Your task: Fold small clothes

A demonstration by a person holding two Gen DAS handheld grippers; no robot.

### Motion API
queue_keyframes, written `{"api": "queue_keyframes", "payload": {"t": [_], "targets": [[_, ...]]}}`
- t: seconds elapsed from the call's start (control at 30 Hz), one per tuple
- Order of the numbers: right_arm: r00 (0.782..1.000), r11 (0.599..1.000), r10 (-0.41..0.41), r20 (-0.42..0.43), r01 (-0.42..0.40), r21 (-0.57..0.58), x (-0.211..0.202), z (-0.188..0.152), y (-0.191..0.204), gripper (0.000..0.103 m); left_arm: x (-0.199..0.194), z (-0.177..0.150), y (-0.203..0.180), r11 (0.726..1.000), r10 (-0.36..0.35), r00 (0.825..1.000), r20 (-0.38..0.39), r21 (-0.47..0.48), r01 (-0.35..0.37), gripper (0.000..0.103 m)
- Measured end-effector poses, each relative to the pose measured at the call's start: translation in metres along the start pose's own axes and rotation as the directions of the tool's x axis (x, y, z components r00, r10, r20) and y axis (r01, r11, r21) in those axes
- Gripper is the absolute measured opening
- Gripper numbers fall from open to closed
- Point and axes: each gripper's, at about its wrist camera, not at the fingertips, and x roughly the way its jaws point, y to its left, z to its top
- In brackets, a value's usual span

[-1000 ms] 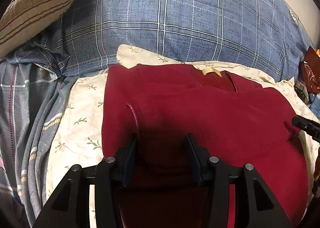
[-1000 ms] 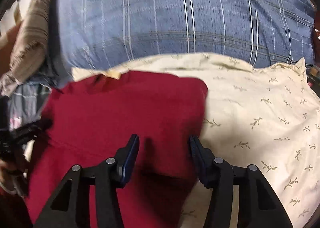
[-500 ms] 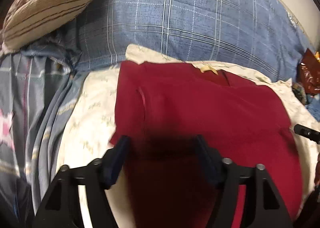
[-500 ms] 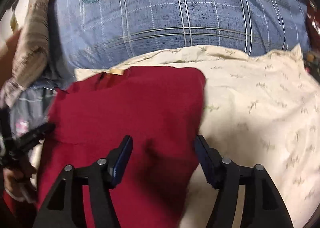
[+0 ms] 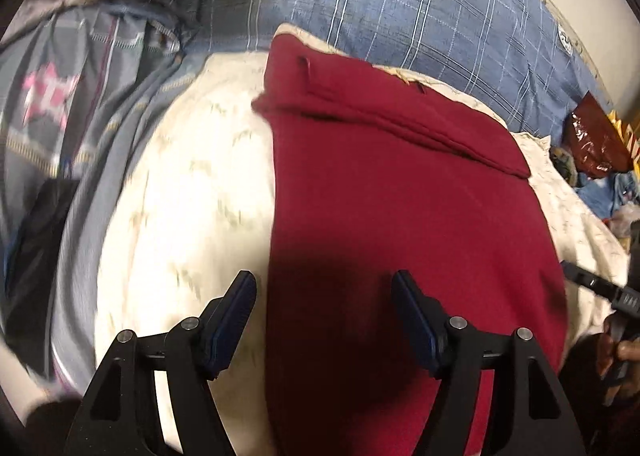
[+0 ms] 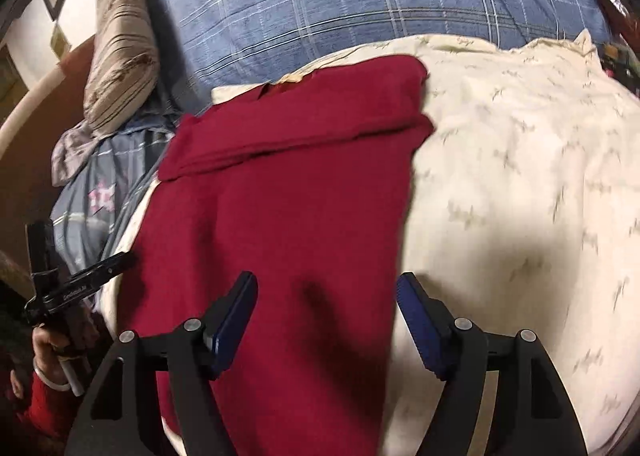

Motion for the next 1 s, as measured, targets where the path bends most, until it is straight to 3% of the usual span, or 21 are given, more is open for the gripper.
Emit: {"api": "queue_keyframes", "payload": {"t": [0.17,0.37,0.5,0.77,0.9,1.0], "targets": [[0.998,1.000,0.010,-0.067,-0.009,0.017,-0.008,-0.032,-0.006,0.074,-0.012,-0.022,0.001,1.000,0.003,0.999,-0.034,0.011,-0.003,0.070],[0.988,0.994,0.103,-0.113,-0.097,0.053,-0.022,-0.069,-0.016,0.074,-0.023,-0.047,-0.007,1.000,-0.003,0.998,-0.065,0.023,0.005,0.068],[0.963,0.976,0.212,-0.166,-0.200,0.086,-0.020,-0.087,-0.015,0.073,-0.029,-0.060,-0.010,1.000,-0.007,0.996,-0.089,0.029,0.010,0.067],[0.940,0.950,0.301,-0.158,-0.283,0.130,-0.019,-0.093,-0.022,0.075,-0.032,-0.065,0.000,0.999,-0.037,0.991,-0.127,-0.006,0.037,0.056],[0.944,0.961,0.275,-0.180,-0.268,0.064,-0.018,-0.094,-0.009,0.075,-0.031,-0.068,-0.002,0.999,-0.053,0.988,-0.146,-0.005,0.053,0.051],[0.927,0.951,0.306,-0.216,-0.306,0.037,-0.019,-0.096,-0.001,0.074,-0.029,-0.067,0.001,0.999,-0.047,0.988,-0.146,-0.001,0.047,0.046]]}}
